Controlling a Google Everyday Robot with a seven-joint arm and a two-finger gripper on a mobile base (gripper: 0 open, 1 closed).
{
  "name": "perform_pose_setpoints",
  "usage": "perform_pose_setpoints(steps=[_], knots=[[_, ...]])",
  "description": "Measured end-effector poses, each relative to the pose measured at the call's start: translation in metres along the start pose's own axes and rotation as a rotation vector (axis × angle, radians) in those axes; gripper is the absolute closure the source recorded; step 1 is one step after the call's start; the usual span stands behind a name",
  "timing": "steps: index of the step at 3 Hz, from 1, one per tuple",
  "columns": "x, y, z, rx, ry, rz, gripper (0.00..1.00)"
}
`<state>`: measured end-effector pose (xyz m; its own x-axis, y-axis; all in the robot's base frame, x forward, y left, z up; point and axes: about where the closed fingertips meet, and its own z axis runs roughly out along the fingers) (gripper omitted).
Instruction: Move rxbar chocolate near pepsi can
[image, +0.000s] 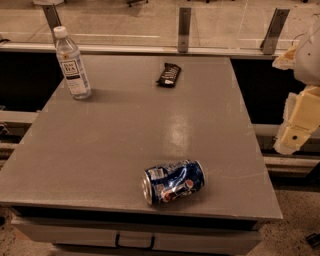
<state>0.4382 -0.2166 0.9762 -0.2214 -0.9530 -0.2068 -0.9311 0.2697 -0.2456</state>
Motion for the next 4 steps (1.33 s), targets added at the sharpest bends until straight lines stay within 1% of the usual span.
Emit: perform_pose_setpoints(steps=[1,2,3,4], knots=[[0.0,0.0,0.0,0.003,-0.003,0.0,0.0],[-0.017,-0.028,0.024,-0.007,-0.079,-0.028,0.0],[-0.054,-0.076,0.062,-0.003,-0.201,-0.07,0.0],[-0.106,-0.134,0.101,0.034,-0.354,-0.08,0.0]])
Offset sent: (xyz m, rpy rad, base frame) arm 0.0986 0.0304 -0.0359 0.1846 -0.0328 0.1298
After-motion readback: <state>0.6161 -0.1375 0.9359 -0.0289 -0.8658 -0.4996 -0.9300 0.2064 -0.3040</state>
